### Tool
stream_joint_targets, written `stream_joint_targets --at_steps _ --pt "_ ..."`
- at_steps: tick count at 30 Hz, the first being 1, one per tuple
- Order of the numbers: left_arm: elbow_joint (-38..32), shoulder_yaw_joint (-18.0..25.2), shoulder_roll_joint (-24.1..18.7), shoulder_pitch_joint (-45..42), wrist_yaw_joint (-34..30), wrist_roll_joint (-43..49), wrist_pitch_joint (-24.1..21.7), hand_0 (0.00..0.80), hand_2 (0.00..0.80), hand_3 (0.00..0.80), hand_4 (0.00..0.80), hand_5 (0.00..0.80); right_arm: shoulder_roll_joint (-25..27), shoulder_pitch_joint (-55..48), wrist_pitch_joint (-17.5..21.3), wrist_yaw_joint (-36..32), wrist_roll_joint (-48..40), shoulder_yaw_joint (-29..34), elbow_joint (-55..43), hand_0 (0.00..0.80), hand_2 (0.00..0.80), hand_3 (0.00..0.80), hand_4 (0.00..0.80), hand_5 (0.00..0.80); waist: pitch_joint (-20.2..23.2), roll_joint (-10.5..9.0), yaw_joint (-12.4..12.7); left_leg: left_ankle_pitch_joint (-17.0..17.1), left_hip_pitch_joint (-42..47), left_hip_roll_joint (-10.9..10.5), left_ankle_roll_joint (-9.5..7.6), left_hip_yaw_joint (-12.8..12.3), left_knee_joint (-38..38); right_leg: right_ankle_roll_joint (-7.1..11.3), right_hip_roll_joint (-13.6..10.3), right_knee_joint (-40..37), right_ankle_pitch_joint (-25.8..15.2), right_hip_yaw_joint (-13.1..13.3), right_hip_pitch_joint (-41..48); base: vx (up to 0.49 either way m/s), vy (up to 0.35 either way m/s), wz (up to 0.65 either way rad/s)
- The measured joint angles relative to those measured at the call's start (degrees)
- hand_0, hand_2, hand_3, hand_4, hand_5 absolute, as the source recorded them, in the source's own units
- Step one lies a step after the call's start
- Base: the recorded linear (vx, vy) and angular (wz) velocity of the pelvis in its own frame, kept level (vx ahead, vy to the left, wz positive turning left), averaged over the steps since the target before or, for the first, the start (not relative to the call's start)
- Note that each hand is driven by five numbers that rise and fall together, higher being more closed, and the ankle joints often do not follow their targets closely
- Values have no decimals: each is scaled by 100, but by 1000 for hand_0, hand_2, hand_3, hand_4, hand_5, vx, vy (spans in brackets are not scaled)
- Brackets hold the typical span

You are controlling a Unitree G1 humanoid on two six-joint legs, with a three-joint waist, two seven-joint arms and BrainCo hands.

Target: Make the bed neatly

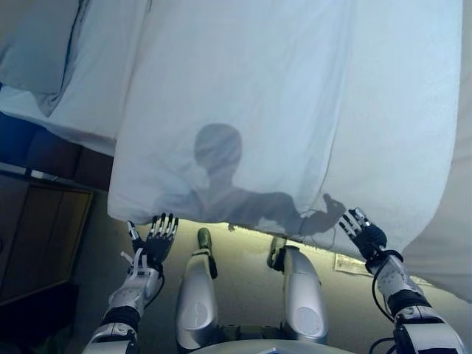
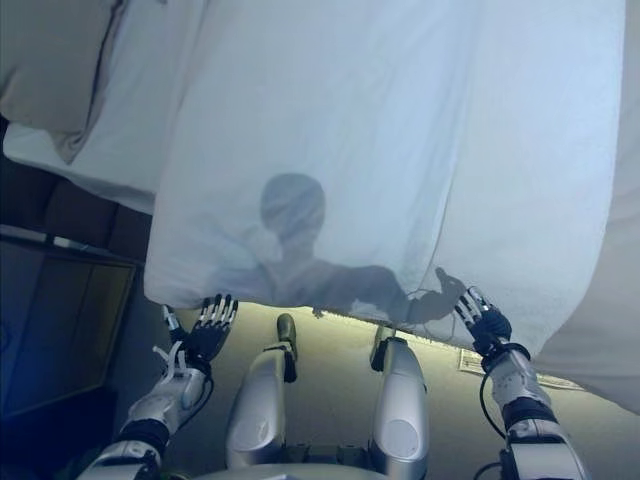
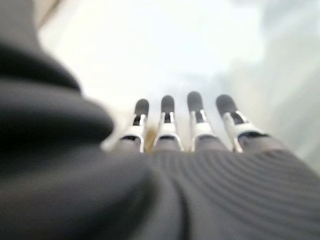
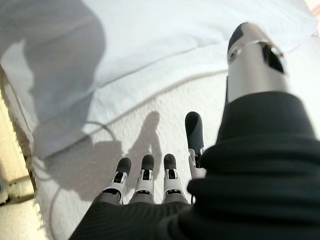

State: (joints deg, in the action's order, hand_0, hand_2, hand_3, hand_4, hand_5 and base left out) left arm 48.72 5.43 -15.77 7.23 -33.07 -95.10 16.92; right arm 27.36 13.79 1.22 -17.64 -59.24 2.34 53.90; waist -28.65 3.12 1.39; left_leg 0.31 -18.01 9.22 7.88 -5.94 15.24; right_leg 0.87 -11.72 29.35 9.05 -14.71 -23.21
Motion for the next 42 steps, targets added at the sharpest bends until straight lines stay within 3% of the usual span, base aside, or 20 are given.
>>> stream_joint_targets --at_steps 5,10,19,26,32,42 --pt "-288 -44 45 -289 -1507 398 174 0 0 0 0 0 -13 -174 89 44 -4 86 23 0 0 0 0 0 40 67 135 46 208 -65 -31 18 -203 74 -21 -231 -64 -54 247 48 -12 6" --pt "-707 -52 42 -232 -2056 497 -32 0 0 0 0 0 -16 -172 121 83 -41 147 45 0 0 0 0 0 49 71 199 64 270 -118 -61 55 -257 126 -52 -343 -103 -99 372 25 -9 5" --pt "-796 -151 -209 436 -1921 554 -314 0 0 0 0 0 -5 -171 133 65 -56 147 79 0 0 0 0 0 58 25 196 51 160 -118 -94 23 -230 120 -35 -347 -153 -49 242 15 46 -3" --pt "-847 -150 -437 1100 -1478 550 -499 0 0 0 0 0 1 -90 129 44 -57 143 147 0 0 0 0 0 14 -291 67 51 -242 -93 -98 -28 -85 98 54 -354 -295 117 -195 -18 42 -11" --pt "-629 -150 -714 1628 -1191 548 -521 0 0 0 0 0 25 134 123 88 -60 132 118 0 0 0 0 0 -71 -483 -126 -86 -790 -37 -145 -47 343 100 131 -326 -426 304 -643 -23 85 -10" --pt "-372 -190 -817 2300 -821 242 -912 0 0 0 0 0 151 506 105 202 -102 127 133 0 0 0 0 0 -99 -570 -410 -440 -2190 -2 -334 -143 1451 171 138 78 -618 719 -1897 -49 133 -13"
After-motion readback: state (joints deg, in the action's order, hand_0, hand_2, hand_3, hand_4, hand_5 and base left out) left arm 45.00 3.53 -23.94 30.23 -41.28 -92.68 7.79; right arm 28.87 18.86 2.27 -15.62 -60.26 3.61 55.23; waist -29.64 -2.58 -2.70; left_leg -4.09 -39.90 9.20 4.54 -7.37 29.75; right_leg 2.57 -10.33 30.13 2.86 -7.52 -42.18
